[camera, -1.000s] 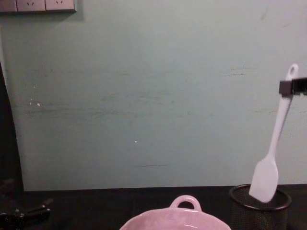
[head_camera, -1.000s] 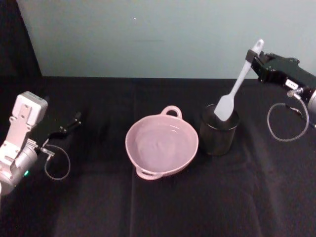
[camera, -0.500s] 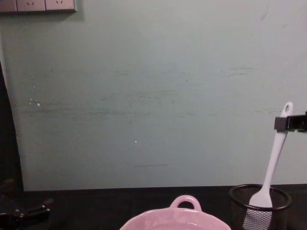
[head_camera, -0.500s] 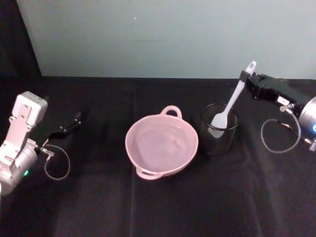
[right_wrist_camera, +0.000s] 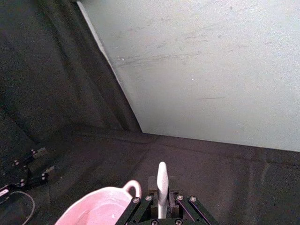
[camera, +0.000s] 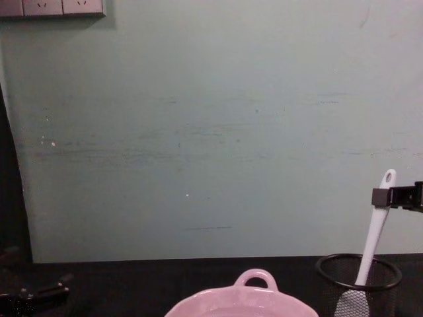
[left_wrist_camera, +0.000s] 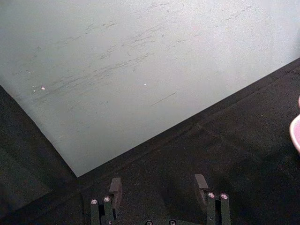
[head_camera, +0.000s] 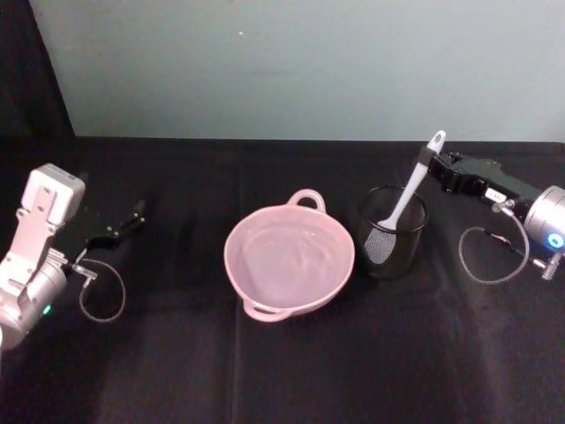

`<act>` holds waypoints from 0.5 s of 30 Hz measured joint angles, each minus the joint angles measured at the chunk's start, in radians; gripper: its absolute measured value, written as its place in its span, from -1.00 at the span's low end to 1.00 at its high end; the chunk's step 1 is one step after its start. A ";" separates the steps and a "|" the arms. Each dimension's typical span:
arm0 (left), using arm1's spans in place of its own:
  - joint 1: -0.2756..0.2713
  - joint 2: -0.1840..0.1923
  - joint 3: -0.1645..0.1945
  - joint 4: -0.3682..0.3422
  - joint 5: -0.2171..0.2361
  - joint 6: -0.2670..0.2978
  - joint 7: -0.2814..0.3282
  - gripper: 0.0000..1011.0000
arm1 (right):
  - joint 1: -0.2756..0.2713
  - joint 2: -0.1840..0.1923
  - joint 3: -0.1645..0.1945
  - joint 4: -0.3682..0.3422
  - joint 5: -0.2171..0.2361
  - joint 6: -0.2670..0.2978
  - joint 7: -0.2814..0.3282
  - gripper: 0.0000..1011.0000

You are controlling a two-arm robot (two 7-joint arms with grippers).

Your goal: Use the one hand to pick up the spoon and stir the clear water in the bowl.

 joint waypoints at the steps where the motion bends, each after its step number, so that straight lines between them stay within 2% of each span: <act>1: 0.000 0.000 0.000 0.000 0.000 0.000 0.000 1.00 | 0.003 0.000 -0.002 0.006 0.001 -0.001 0.000 -0.73; 15: 0.000 0.000 0.000 0.000 0.000 0.000 0.000 1.00 | 0.050 0.006 -0.044 0.086 0.024 -0.014 0.001 -0.73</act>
